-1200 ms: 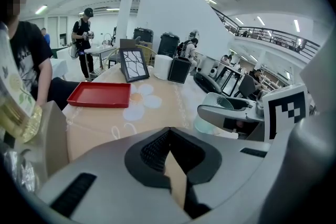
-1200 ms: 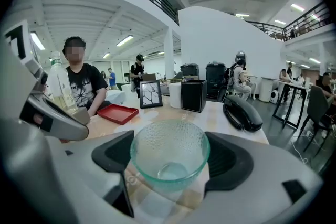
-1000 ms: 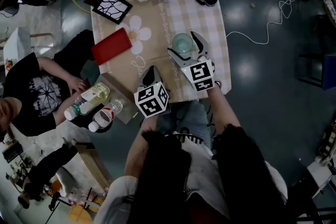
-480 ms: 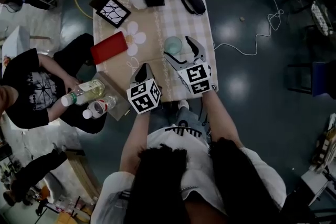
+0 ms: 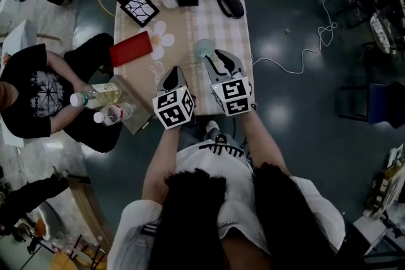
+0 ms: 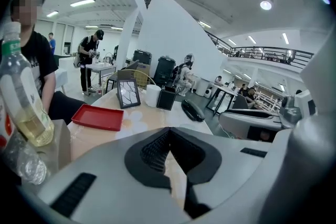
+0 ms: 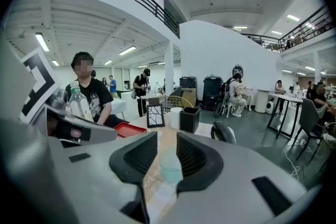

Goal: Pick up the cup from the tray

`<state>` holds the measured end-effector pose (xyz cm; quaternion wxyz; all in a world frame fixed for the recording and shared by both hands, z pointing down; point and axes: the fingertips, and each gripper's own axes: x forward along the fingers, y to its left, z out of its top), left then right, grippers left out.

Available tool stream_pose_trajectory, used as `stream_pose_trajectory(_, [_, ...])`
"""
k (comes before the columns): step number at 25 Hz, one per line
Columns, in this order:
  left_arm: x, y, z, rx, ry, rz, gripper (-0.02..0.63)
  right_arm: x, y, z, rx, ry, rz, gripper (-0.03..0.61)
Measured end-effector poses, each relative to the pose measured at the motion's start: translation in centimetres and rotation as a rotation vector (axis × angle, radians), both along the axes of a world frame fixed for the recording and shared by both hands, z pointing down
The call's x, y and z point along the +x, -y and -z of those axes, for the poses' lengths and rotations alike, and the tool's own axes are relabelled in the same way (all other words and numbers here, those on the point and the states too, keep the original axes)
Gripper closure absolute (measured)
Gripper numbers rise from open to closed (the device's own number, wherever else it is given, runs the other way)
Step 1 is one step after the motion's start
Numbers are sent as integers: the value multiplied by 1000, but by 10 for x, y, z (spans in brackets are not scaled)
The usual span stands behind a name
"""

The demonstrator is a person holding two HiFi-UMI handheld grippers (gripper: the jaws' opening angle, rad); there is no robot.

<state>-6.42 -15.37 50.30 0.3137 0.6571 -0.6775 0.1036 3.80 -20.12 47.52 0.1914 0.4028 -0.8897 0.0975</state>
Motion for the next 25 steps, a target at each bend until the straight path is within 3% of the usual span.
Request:
stream_pose_trajectory(6, [8, -13, 10, 33, 2, 10, 609, 8, -17, 4, 8, -1, -4, 569])
stream_pose_trajectory(10, [16, -18, 14, 46, 17, -12, 609, 15, -23, 1, -48, 61, -42, 572])
stream_pose_trajectory(25, [38, -38, 23, 66, 14, -55, 609, 32, -52, -5, -69, 32, -59, 574])
